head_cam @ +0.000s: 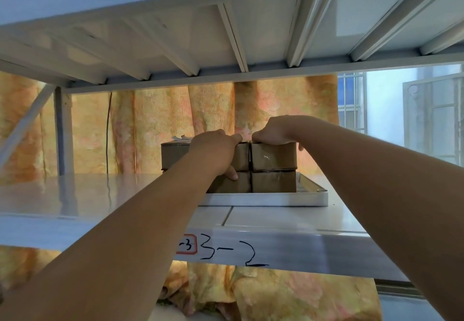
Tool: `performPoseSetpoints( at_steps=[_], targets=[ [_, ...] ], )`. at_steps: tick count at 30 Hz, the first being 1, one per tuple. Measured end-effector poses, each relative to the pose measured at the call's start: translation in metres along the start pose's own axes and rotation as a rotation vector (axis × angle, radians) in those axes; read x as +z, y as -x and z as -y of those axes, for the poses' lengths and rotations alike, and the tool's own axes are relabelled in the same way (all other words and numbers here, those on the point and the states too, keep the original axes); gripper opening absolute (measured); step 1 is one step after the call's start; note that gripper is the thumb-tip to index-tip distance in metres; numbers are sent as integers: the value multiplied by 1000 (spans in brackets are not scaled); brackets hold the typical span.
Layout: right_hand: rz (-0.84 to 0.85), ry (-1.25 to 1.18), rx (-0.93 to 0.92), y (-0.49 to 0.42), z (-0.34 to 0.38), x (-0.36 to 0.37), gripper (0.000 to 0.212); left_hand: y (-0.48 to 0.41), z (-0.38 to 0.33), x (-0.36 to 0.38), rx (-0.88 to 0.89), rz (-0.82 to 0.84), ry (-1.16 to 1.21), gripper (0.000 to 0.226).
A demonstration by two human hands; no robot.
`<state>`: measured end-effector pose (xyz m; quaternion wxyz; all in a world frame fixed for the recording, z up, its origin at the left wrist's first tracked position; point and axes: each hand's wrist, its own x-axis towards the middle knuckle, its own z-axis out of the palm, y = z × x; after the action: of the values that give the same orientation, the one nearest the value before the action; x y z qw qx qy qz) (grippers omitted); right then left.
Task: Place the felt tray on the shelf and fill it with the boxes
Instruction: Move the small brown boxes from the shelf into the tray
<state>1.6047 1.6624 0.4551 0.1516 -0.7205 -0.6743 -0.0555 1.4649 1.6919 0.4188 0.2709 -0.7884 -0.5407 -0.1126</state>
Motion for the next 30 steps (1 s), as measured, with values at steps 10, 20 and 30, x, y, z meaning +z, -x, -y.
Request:
performPoseSetpoints(
  at_steps=[10, 20, 30],
  targets=[
    [68, -114, 26, -9, -8, 5, 58, -3, -1, 3, -1, -42, -78, 83],
    [-167, -164, 88, -10, -11, 23, 70, -5, 3, -3, 13, 18, 32, 85],
    [-466, -406, 54, -16, -41, 46, 65, 7, -28, -29, 162, -271, 342, 71]
  ],
)
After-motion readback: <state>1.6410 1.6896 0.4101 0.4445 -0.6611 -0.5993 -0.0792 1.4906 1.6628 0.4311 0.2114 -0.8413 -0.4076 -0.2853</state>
